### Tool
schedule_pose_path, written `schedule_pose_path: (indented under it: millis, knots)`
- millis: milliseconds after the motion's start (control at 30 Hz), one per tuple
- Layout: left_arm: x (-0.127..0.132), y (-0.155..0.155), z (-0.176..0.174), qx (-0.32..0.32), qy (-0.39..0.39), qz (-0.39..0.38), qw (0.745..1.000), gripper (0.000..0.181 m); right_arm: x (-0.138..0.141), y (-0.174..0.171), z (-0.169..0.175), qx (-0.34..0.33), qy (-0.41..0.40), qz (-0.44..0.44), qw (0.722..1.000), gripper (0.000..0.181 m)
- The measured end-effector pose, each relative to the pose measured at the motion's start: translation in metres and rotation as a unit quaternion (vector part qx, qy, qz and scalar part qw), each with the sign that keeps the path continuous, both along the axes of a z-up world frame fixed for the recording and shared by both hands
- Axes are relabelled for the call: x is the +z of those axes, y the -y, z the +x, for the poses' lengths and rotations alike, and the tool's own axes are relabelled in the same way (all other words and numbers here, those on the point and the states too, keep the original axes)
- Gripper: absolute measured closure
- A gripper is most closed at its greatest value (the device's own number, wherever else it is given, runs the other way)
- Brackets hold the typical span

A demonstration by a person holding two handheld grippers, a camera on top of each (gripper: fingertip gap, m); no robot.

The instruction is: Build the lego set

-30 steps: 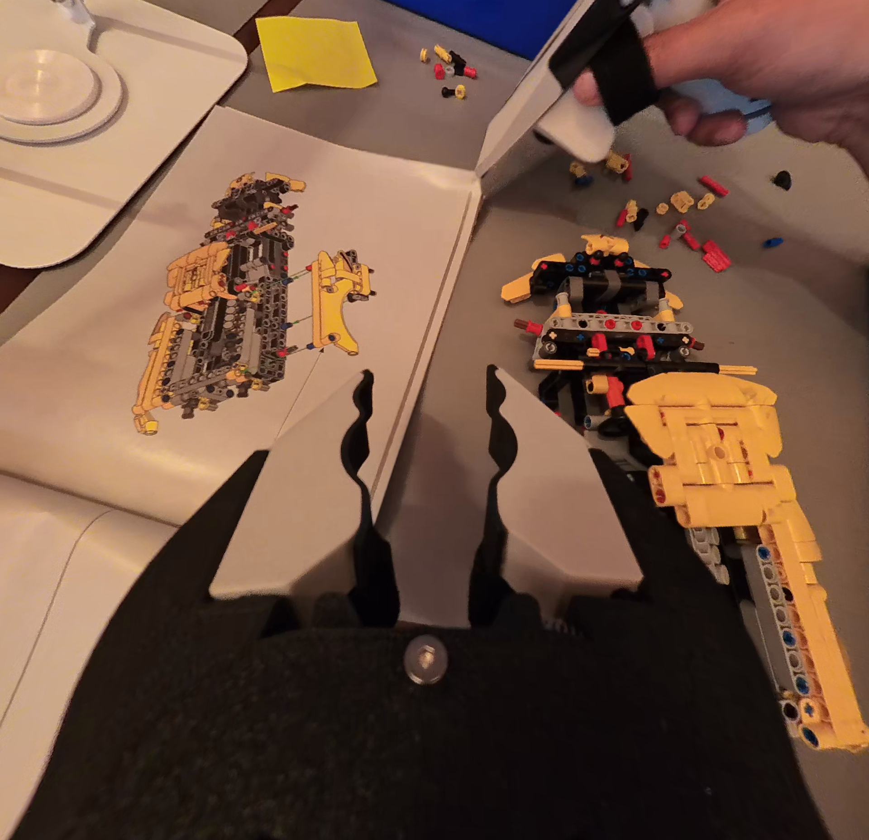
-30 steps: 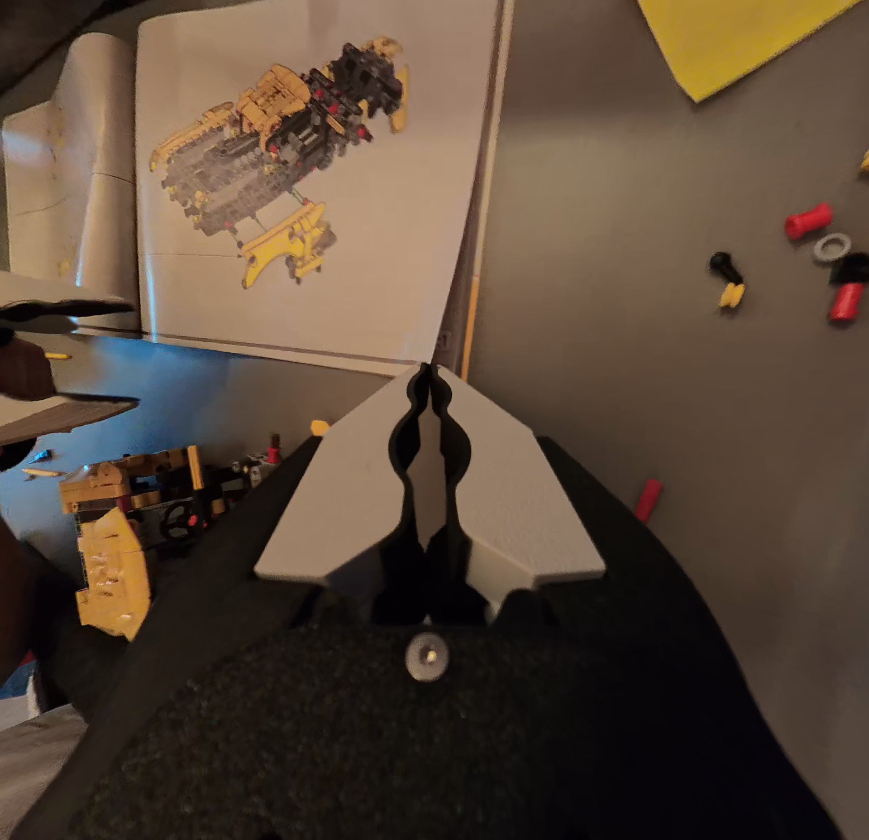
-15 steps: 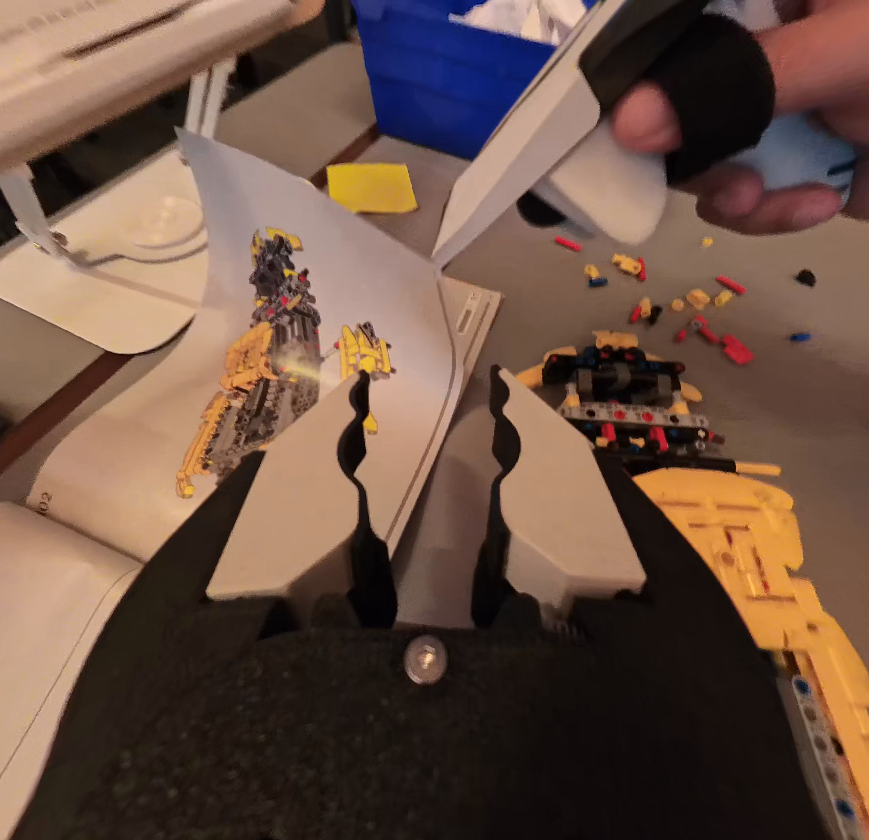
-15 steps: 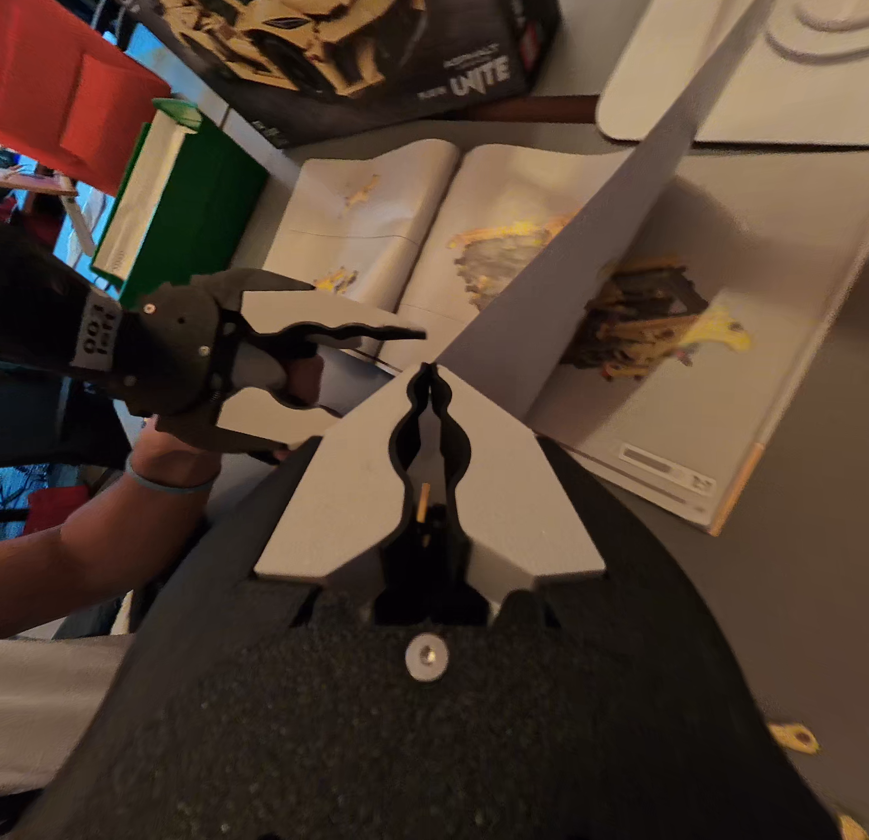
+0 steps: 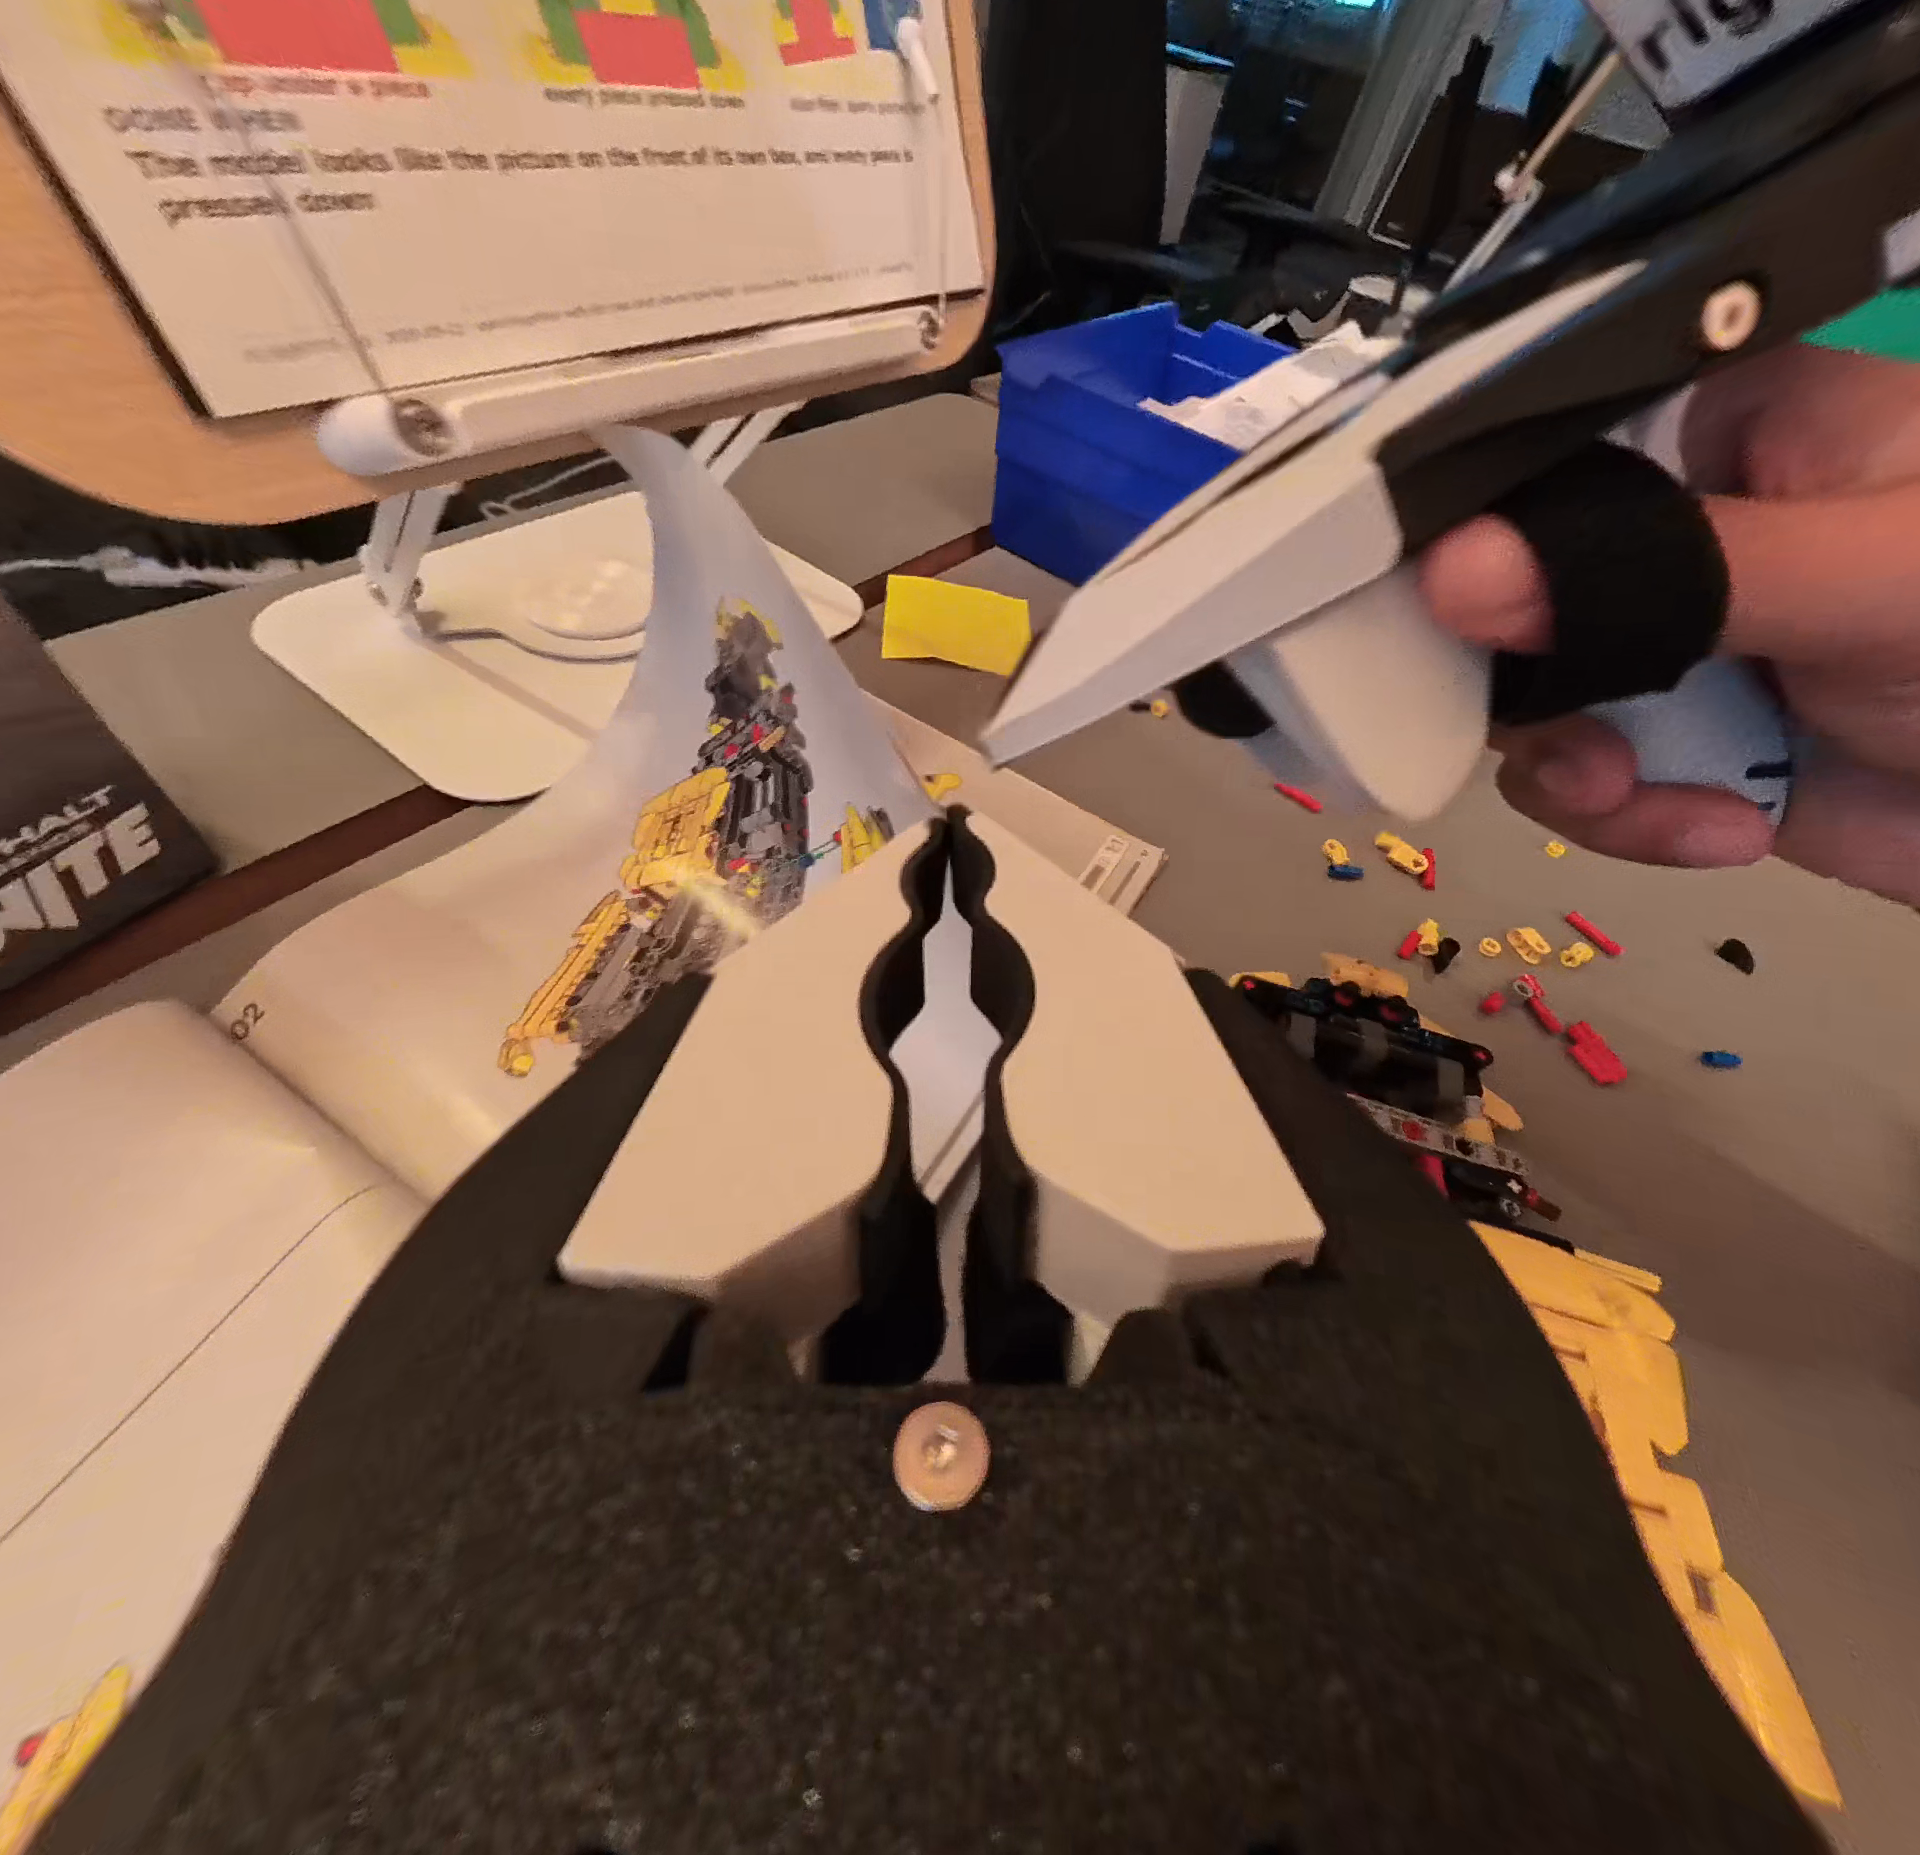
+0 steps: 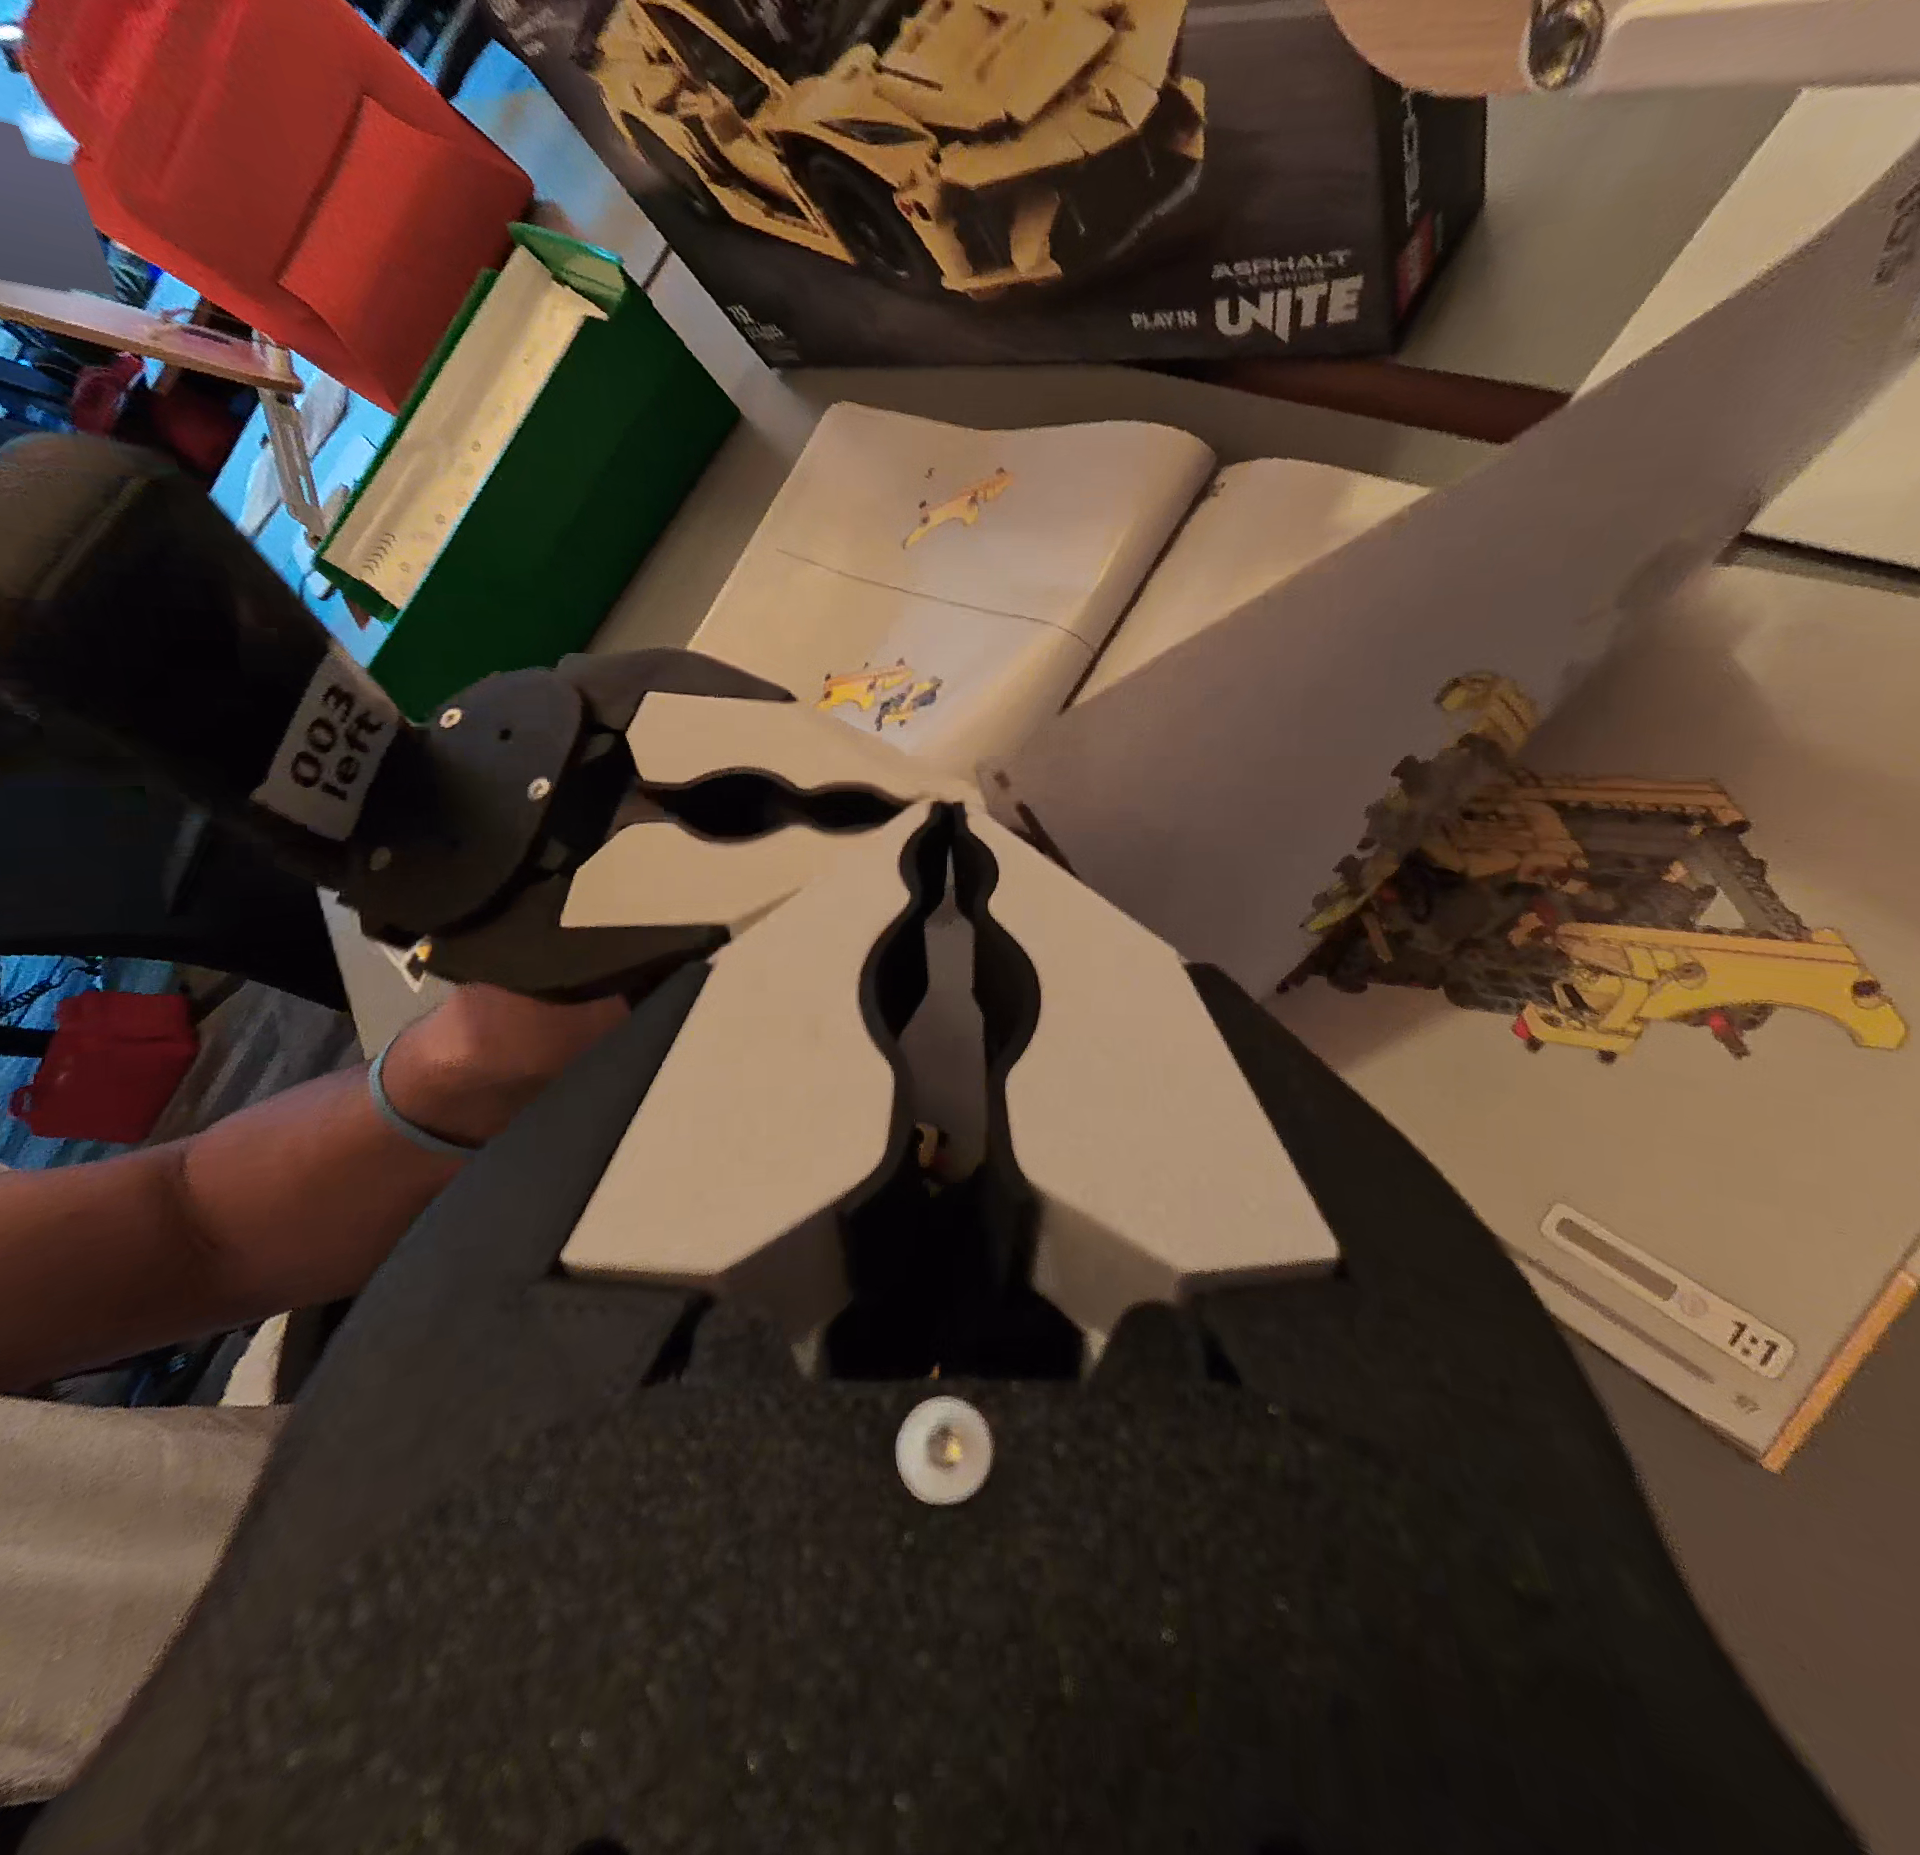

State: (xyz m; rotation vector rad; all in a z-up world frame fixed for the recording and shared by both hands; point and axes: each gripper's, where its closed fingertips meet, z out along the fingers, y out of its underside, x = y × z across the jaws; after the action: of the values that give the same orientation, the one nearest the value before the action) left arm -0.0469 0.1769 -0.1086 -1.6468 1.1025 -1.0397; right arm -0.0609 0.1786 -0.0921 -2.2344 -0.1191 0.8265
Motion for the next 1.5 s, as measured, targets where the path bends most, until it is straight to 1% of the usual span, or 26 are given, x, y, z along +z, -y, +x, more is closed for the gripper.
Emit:
schedule_pose_path:
  millis: [33,67,100,167,233,333,400,433,467,533,633,767,867,1000,1167,1200,1233,1300,1333,1367,1400,1433,1467,1500]
  knots:
    - [0.001,-0.003,-0.004,0.003,0.006,-0.01,1.0,0.181,0.003,0.0,0.002,0.0,-0.001,0.014,1.0,0.179]
    - [0.003,-0.006,-0.01,0.007,0.014,-0.026,1.0,0.181,0.006,0.0,0.003,0.001,-0.002,0.03,1.0,0.166]
    - [0.004,-0.01,-0.019,0.016,0.026,-0.045,0.999,0.181,0.008,0.001,0.006,0.006,0.001,0.044,0.999,0.159]
    - [0.007,-0.017,-0.044,0.041,0.06,-0.09,0.993,0.181,0.004,0.003,0.008,0.03,0.026,0.061,0.997,0.153]
    - [0.005,-0.027,-0.081,0.082,0.085,-0.127,0.985,0.181,-0.008,0.003,0.004,0.075,0.073,0.071,0.992,0.144]
    - [0.002,-0.046,-0.156,0.16,0.107,-0.156,0.969,0.181,-0.028,-0.007,-0.013,0.153,0.149,0.11,0.971,0.137]
    - [-0.003,-0.058,-0.206,0.214,0.097,-0.16,0.959,0.181,-0.038,-0.018,-0.033,0.209,0.173,0.158,0.949,0.132]
    - [-0.007,-0.063,-0.228,0.237,0.084,-0.159,0.955,0.181,-0.046,-0.025,-0.041,0.231,0.183,0.172,0.94,0.132]
    - [-0.012,-0.066,-0.246,0.256,0.071,-0.16,0.951,0.181,-0.057,-0.031,-0.048,0.253,0.196,0.165,0.933,0.131]
    - [-0.02,-0.07,-0.272,0.279,0.057,-0.172,0.943,0.181,-0.077,-0.04,-0.064,0.305,0.213,0.151,0.916,0.126]
    - [-0.031,-0.074,-0.298,0.309,0.027,-0.171,0.935,0.181,-0.098,-0.056,-0.086,0.342,0.218,0.147,0.902,0.126]
    - [-0.049,-0.075,-0.305,0.319,-0.021,-0.173,0.932,0.181,-0.113,-0.069,-0.102,0.351,0.247,0.14,0.892,0.126]
    - [-0.061,-0.076,-0.306,0.329,-0.072,-0.152,0.929,0.181,-0.12,-0.07,-0.107,0.36,0.279,0.136,0.88,0.124]
    - [-0.068,-0.075,-0.306,0.334,-0.094,-0.147,0.926,0.181,-0.123,-0.07,-0.108,0.357,0.285,0.134,0.879,0.124]
    - [-0.075,-0.07,-0.315,0.355,-0.115,-0.156,0.915,0.181,-0.127,-0.071,-0.111,0.359,0.294,0.147,0.874,0.124]
    - [-0.074,-0.071,-0.322,0.379,-0.135,-0.136,0.905,0.177,-0.128,-0.071,-0.112,0.357,0.295,0.146,0.874,0.124]
    - [-0.069,-0.075,-0.333,0.413,-0.161,-0.097,0.891,0.17,-0.129,-0.071,-0.112,0.356,0.299,0.144,0.874,0.124]
    - [-0.045,-0.081,-0.347,0.462,-0.199,0.002,0.864,0.156,-0.131,-0.071,-0.113,0.352,0.314,0.148,0.869,0.123]
    - [-0.032,-0.083,-0.345,0.471,-0.208,0.041,0.856,0.153,-0.132,-0.071,-0.113,0.348,0.321,0.149,0.868,0.123]
    - [-0.023,-0.083,-0.338,0.468,-0.216,0.068,0.854,0.154,-0.132,-0.071,-0.112,0.344,0.327,0.147,0.868,0.123]
    - [-0.02,-0.083,-0.327,0.452,-0.226,0.082,0.859,0.155,-0.133,-0.071,-0.112,0.342,0.331,0.146,0.867,0.123]
    - [-0.024,-0.084,-0.314,0.425,-0.241,0.081,0.869,0.163,-0.134,-0.071,-0.112,0.343,0.336,0.15,0.864,0.123]
    - [-0.036,-0.084,-0.301,0.391,-0.261,0.064,0.881,0.168,-0.135,-0.071,-0.112,0.345,0.338,0.15,0.863,0.123]
    - [-0.052,-0.086,-0.292,0.363,-0.281,0.034,0.888,0.168,-0.135,-0.071,-0.113,0.346,0.335,0.148,0.864,0.123]
